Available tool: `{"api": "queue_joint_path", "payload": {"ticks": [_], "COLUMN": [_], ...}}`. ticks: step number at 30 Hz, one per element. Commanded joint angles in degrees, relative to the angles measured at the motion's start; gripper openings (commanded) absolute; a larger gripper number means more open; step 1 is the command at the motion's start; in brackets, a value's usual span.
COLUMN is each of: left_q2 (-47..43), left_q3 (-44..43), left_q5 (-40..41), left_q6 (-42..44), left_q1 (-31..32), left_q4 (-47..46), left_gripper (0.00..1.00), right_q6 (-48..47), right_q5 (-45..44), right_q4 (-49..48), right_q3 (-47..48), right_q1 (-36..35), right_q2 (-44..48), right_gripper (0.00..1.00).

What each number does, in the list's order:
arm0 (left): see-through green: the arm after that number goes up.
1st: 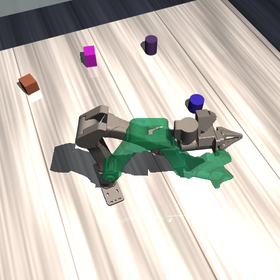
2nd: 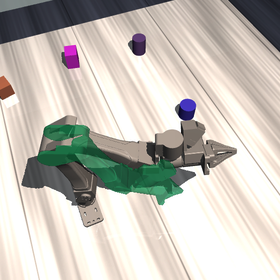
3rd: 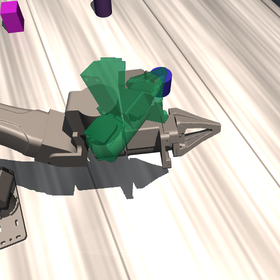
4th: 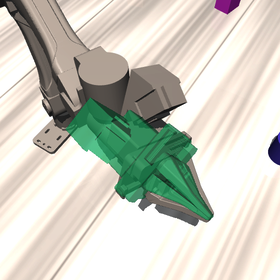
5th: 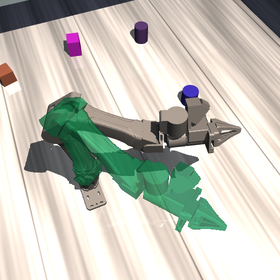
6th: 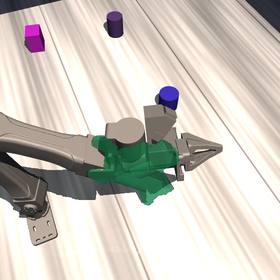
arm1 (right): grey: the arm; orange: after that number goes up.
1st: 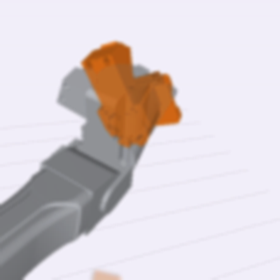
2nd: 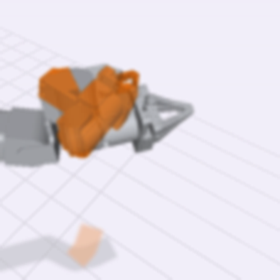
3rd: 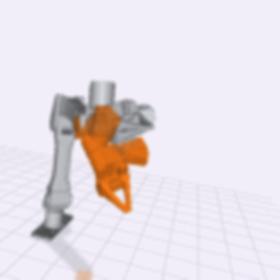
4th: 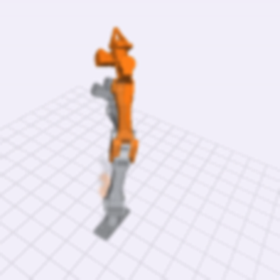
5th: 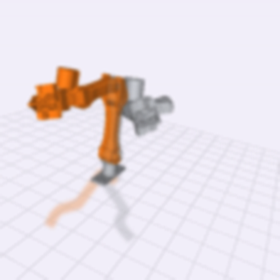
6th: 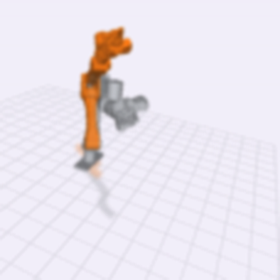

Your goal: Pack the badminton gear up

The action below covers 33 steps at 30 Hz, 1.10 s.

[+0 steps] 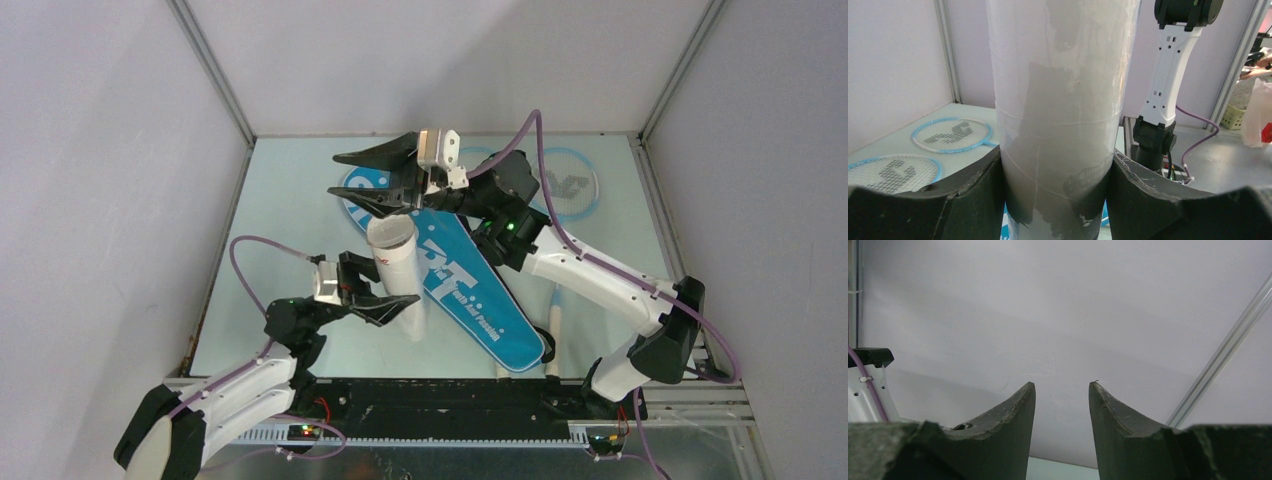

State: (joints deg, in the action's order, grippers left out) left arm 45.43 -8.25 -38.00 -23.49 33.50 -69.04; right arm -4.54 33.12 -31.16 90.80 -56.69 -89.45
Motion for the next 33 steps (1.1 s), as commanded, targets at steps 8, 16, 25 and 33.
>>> {"api": "queue_joint_path", "payload": {"ticks": [8, 16, 25, 33], "left_q2": [-6.44, -8.66, -11.52, -13.72], "left_q3": [-4.91, -6.73, -8.49, -8.58], "left_q5": [-0.81, -1.48, -3.15, -4.70], "left_q6": [14.86, 22.11, 30.41, 33.48], "left_q1": [-0.20, -0.19, -0.19, -0.20], "left_q4": [16.64, 26.88, 38.50, 42.43], "left_gripper": [0.35, 0.34, 0.34, 0.33], "right_q6": [-8.03, -25.22, -39.27, -38.43], "right_q5": [13.27, 21.16, 16.98, 9.37], "right_q4": [43.15, 69.16, 86.48, 87.57], "right_q3": [10.07, 7.98, 8.86, 11.34], "right_q1": [7.99, 11.57, 8.16, 3.97], "right_q2": [11.69, 21.66, 20.22, 16.58], "right_gripper": [0.54, 0.55, 0.54, 0.44]}}
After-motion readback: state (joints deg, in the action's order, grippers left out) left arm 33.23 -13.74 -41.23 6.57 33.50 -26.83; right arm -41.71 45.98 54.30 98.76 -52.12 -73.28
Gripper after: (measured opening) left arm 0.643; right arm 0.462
